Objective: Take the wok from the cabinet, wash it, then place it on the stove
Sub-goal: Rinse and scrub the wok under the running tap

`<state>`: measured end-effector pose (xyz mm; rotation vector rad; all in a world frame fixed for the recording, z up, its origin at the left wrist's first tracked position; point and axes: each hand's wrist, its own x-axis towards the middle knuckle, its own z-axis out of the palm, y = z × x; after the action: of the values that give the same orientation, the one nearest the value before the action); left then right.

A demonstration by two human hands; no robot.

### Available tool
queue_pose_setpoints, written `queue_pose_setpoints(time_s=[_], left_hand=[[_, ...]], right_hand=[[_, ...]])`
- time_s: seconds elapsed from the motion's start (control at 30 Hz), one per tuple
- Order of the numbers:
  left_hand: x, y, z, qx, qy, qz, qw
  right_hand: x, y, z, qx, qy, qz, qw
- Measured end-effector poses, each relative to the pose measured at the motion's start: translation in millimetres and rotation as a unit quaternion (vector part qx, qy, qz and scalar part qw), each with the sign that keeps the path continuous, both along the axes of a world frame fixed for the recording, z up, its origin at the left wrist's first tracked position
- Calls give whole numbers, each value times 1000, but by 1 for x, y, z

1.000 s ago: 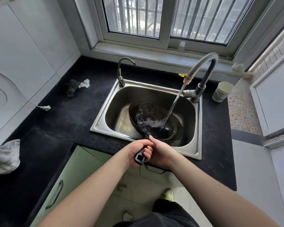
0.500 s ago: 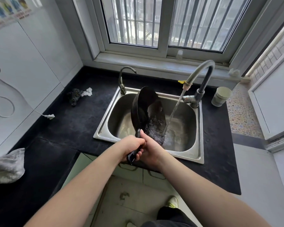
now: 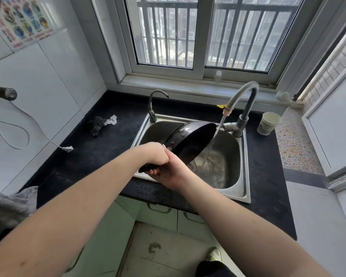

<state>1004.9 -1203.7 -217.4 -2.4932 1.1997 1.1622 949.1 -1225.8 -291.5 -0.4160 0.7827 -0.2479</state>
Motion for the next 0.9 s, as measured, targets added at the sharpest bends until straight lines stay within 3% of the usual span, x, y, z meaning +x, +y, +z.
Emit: queue_pose_setpoints(time_s=[0.17, 0.33, 0.67, 0.9], left_hand=[[7, 7, 4, 47, -69, -90, 992], [3, 32, -11, -59, -161, -118, 978], [-27, 91, -73, -95, -198, -88, 972], [-43, 122, -99, -117, -159, -45, 979]], right_hand=[[5, 9, 0, 22, -10, 9, 1000], [-5, 26, -19, 52, -4, 9, 999], [-29, 75, -50, 63, 34, -12, 997], [-47, 96, -70, 4, 107, -34, 994]])
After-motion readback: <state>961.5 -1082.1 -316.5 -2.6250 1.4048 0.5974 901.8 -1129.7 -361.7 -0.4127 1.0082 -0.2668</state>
